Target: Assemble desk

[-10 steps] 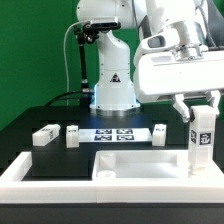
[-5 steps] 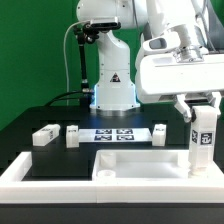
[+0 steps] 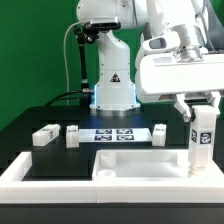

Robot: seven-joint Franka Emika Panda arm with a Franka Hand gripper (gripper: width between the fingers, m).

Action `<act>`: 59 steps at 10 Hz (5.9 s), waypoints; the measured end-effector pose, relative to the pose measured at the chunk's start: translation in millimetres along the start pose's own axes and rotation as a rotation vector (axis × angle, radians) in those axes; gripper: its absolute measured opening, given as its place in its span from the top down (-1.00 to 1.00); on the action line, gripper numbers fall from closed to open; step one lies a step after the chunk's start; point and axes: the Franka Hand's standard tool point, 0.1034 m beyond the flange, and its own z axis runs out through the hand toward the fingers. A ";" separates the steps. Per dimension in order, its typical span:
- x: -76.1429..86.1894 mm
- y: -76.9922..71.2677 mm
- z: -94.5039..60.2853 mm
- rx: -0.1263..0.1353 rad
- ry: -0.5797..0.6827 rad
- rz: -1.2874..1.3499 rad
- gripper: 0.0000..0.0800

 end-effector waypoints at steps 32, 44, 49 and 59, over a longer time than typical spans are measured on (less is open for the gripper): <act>-6.5 -7.3 -5.2 0.125 -0.563 0.041 -0.62; 2.7 7.3 5.8 0.082 -0.682 0.224 0.06; 1.6 8.2 6.9 -0.111 -0.666 0.727 0.27; 4.5 11.9 9.1 -0.241 -0.598 1.377 -0.44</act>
Offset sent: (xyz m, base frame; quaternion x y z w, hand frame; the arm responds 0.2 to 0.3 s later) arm -0.0118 -0.0031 -0.0040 -0.0022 0.0040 -0.0091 0.9999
